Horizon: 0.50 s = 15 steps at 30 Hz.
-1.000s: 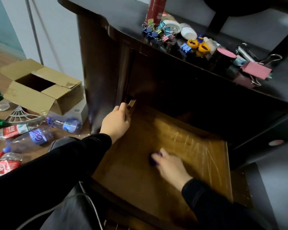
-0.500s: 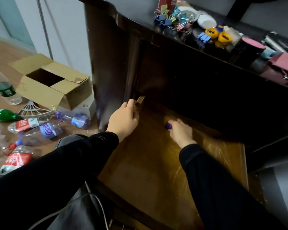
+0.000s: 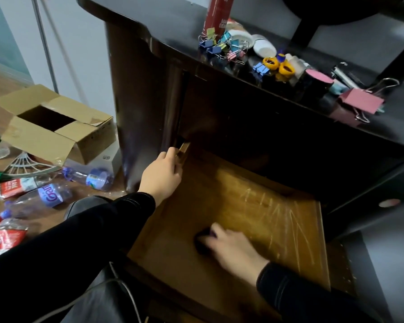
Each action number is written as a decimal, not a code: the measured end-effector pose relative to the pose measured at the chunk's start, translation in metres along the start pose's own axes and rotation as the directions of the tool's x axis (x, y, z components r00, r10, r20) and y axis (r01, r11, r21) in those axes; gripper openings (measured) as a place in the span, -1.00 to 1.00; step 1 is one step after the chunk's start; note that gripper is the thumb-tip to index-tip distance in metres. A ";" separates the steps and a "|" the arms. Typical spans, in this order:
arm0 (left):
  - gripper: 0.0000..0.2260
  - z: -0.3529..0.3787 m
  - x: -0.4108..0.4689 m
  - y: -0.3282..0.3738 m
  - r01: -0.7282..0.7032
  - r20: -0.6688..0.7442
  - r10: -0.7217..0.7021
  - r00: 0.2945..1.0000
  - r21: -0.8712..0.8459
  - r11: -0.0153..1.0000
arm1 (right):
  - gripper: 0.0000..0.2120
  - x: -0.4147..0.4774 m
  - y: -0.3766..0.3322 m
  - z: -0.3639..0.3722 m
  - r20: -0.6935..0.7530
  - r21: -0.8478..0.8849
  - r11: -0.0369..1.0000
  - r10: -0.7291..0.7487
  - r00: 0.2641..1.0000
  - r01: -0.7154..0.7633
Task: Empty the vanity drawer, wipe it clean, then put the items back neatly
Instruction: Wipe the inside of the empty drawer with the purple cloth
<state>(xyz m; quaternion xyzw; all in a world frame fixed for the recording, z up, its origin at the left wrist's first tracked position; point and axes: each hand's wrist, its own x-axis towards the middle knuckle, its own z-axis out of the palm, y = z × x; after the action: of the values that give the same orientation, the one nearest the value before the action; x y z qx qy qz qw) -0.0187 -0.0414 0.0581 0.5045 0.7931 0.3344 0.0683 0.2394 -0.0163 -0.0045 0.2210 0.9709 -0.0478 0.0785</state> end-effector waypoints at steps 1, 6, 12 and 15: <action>-0.78 0.000 0.000 0.000 0.000 -0.001 0.000 1.000 -0.004 1.000 | -0.62 0.014 0.013 -0.003 -0.046 0.019 0.994 0.112 0.993 -0.112; -0.80 -0.001 0.000 -0.001 0.004 -0.001 -0.004 1.000 0.014 1.000 | -0.66 0.085 0.081 -0.020 -0.163 0.032 0.858 0.510 0.844 -0.513; -0.80 -0.004 -0.001 0.001 0.007 0.005 -0.007 1.000 0.020 1.000 | -0.66 0.071 0.066 -0.026 -0.101 -0.114 0.916 0.375 0.921 -0.386; -0.80 -0.006 -0.002 0.003 0.004 0.010 -0.005 1.000 0.020 1.000 | -0.67 0.021 0.030 -0.012 -0.014 -0.108 0.973 0.204 0.979 -0.204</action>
<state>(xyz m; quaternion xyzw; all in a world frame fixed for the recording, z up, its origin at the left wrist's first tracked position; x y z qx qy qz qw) -0.0182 -0.0451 0.0636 0.5050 0.7972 0.3237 0.0679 0.2321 0.0207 0.0015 0.3149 0.9444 0.0138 0.0934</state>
